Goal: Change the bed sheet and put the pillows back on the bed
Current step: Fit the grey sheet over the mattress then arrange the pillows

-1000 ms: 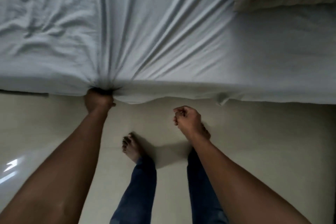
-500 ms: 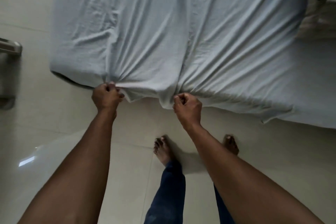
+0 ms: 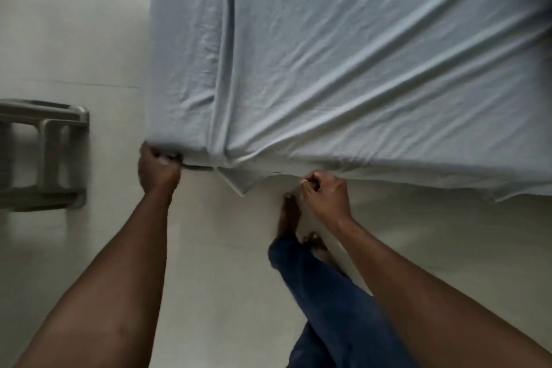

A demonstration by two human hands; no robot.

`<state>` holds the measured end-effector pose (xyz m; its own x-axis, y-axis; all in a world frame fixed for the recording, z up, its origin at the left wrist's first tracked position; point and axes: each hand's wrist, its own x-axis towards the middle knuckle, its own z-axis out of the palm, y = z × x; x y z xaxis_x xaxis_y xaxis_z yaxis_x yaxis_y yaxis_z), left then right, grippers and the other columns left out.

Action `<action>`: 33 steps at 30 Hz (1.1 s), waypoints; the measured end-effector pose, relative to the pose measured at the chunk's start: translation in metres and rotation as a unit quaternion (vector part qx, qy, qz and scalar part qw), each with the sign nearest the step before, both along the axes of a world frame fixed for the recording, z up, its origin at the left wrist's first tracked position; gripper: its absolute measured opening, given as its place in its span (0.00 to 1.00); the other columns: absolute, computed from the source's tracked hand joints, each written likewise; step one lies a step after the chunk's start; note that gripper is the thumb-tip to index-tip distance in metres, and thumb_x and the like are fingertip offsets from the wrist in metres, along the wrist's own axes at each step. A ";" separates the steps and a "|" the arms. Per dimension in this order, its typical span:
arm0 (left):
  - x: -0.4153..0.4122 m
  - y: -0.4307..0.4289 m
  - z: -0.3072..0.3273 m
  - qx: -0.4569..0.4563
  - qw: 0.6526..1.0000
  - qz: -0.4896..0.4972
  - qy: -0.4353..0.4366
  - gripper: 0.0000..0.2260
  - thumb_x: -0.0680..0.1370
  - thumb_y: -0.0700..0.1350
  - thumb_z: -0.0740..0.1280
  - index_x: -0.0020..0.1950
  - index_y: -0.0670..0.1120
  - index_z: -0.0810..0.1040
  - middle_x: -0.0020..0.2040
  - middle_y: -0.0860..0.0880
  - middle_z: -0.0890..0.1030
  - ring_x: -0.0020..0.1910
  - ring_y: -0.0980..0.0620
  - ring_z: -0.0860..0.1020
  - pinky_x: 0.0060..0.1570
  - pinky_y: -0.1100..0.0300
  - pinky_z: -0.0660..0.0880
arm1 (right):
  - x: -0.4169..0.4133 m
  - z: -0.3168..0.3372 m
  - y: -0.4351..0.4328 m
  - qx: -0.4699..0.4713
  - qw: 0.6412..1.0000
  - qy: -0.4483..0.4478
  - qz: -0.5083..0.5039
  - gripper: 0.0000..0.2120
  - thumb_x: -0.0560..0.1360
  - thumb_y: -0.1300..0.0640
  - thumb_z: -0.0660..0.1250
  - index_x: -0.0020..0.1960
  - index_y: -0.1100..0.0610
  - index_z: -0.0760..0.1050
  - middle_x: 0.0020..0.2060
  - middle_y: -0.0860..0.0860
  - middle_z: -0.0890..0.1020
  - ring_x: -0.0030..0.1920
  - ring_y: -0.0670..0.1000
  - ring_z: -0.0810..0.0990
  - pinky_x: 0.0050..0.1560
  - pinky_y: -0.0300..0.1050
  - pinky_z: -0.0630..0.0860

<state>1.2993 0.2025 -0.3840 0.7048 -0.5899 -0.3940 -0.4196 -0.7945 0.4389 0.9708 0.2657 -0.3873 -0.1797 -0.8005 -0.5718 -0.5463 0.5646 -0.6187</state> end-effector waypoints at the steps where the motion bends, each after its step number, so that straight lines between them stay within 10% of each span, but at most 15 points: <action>1: 0.009 -0.005 0.002 0.024 0.997 -0.064 -0.040 0.21 0.72 0.47 0.75 0.63 0.47 0.76 0.57 0.43 0.83 0.53 0.40 0.81 0.53 0.48 0.79 | 0.014 -0.003 -0.002 0.007 1.000 -0.005 0.004 0.05 0.75 0.54 0.70 0.41 0.53 0.81 0.35 0.48 0.83 0.38 0.48 0.82 0.44 0.48 0.82; 6: 0.058 -0.014 0.012 0.106 0.968 -0.140 -0.178 0.07 0.71 0.42 0.71 0.47 0.43 0.84 0.44 0.37 0.83 0.45 0.34 0.82 0.45 0.49 0.78 | 0.082 -0.015 -0.023 0.039 0.999 -0.034 -0.008 0.10 0.73 0.51 0.68 0.37 0.54 0.81 0.32 0.49 0.83 0.36 0.50 0.83 0.43 0.51 0.82; 10: 0.128 -0.014 0.006 0.170 0.960 -0.057 -0.215 0.14 0.73 0.42 0.69 0.55 0.35 0.81 0.51 0.32 0.81 0.54 0.31 0.80 0.52 0.42 0.78 | 0.115 -0.017 -0.038 0.042 0.998 -0.032 -0.023 0.11 0.74 0.55 0.69 0.34 0.57 0.82 0.31 0.49 0.84 0.35 0.48 0.83 0.42 0.48 0.80; 16: 0.160 -0.025 -0.033 0.243 0.967 -0.046 -0.063 0.08 0.69 0.42 0.71 0.45 0.40 0.84 0.31 0.41 0.84 0.34 0.44 0.85 0.47 0.47 0.83 | 0.142 -0.018 -0.018 0.056 0.997 -0.030 -0.039 0.06 0.74 0.54 0.68 0.41 0.52 0.82 0.31 0.46 0.83 0.35 0.48 0.84 0.41 0.54 0.83; 22: 0.136 -0.037 -0.027 0.136 0.953 -0.268 0.034 0.40 0.69 0.48 0.80 0.77 0.49 0.65 0.67 0.37 0.75 0.64 0.37 0.75 0.62 0.46 0.75 | 0.171 -0.024 0.004 0.086 0.988 0.000 -0.132 0.10 0.69 0.41 0.63 0.44 0.40 0.81 0.33 0.41 0.84 0.38 0.47 0.84 0.45 0.55 0.83; 27: 0.135 -0.057 -0.008 0.106 0.911 -0.393 -0.062 0.08 0.72 0.45 0.72 0.50 0.48 0.86 0.47 0.41 0.85 0.48 0.39 0.83 0.46 0.54 0.78 | 0.233 0.012 -0.018 0.063 0.982 -0.012 -0.177 0.08 0.78 0.53 0.67 0.42 0.52 0.82 0.35 0.45 0.85 0.35 0.42 0.82 0.36 0.31 0.74; 33: 0.145 -0.066 -0.012 0.187 0.864 -0.460 -0.080 0.10 0.70 0.50 0.71 0.47 0.46 0.83 0.47 0.42 0.84 0.48 0.40 0.83 0.45 0.56 0.76 | 0.286 0.023 -0.042 -0.076 0.983 0.023 -0.167 0.06 0.76 0.55 0.68 0.44 0.53 0.83 0.34 0.48 0.85 0.37 0.48 0.83 0.42 0.47 0.80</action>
